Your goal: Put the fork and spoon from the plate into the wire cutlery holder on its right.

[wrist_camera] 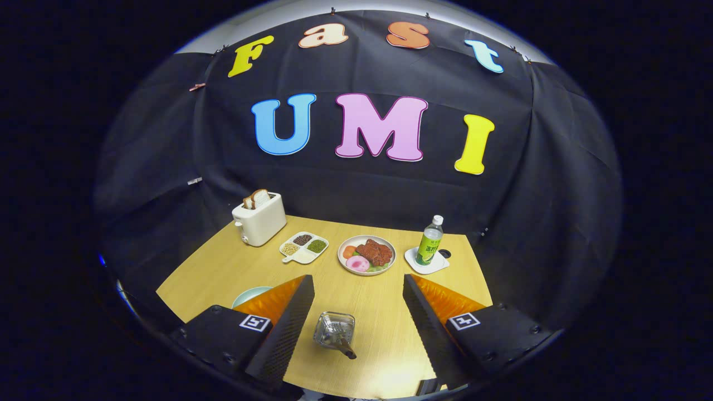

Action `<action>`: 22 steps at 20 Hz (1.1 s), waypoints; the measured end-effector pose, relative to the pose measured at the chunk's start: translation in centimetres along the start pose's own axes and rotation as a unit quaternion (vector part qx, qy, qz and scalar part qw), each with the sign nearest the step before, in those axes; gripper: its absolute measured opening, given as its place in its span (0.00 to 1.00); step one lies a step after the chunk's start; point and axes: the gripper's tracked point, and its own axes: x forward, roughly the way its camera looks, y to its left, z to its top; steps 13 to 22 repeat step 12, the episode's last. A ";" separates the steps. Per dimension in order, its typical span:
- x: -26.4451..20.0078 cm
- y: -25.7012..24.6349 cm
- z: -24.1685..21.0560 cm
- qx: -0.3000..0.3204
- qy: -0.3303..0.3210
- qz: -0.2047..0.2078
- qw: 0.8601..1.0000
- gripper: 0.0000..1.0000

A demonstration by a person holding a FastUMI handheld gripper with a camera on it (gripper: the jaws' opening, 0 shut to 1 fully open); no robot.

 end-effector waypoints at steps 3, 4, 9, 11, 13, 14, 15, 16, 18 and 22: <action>0.8 0.3 0.2 -0.008 0.001 0.002 1.000 0.99; 1.1 0.2 0.2 -0.012 0.002 0.000 1.000 1.00; 2.4 0.1 0.3 -0.010 0.010 -0.001 1.000 0.98; 2.9 -0.4 0.5 -0.011 0.010 -0.006 1.000 0.99; 3.1 -0.4 0.5 -0.011 0.011 -0.006 1.000 0.99; 3.1 -0.4 0.5 -0.011 0.011 -0.006 1.000 0.99; 3.1 -0.4 0.5 -0.011 0.011 -0.006 1.000 0.99; 3.1 -0.4 0.5 -0.011 0.011 -0.006 1.000 0.99; 3.1 -0.4 0.5 -0.011 0.011 -0.006 1.000 0.99; 3.1 -0.4 0.5 -0.011 0.011 -0.006 1.000 0.99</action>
